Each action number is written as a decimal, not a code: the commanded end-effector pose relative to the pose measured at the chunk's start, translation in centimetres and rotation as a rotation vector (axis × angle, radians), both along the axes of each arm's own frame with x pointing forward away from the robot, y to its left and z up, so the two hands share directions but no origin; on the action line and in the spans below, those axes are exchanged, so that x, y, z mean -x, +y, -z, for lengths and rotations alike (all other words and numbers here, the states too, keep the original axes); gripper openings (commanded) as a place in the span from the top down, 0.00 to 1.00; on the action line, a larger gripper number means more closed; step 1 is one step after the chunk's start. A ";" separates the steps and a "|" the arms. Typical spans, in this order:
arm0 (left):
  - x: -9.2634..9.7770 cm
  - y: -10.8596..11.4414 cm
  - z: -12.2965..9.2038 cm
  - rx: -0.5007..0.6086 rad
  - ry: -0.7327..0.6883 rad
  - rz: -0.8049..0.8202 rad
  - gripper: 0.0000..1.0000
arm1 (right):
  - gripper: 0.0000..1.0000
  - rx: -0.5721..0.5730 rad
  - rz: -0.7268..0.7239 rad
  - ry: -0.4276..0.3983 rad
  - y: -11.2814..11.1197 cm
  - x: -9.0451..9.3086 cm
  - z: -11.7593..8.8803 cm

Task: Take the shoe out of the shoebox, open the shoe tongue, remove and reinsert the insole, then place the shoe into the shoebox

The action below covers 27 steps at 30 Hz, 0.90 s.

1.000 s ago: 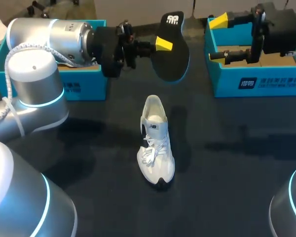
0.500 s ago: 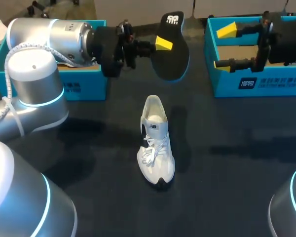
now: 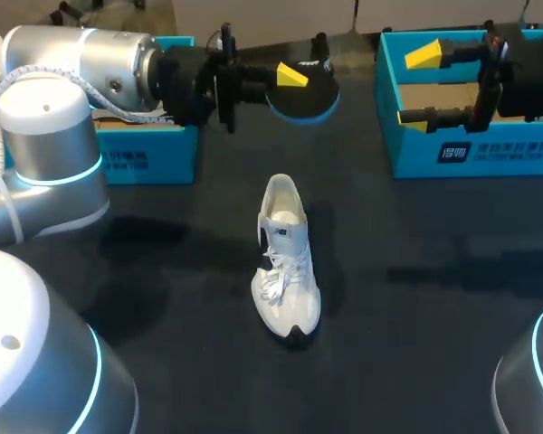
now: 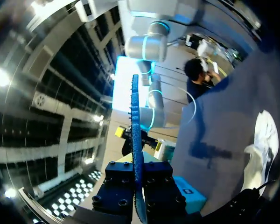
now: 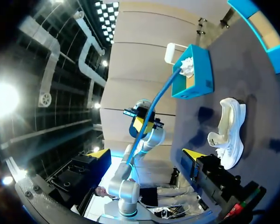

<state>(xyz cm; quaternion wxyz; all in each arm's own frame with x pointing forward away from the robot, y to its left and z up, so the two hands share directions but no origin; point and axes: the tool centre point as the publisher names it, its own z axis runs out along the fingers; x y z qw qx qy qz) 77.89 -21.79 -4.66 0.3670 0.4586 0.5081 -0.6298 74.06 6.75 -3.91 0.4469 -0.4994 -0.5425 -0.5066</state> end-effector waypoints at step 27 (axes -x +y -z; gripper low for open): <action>-0.4 -1.4 1.0 -0.089 1.136 0.044 1.00 | 0.00 0.001 0.002 0.001 0.1 0.0 0.0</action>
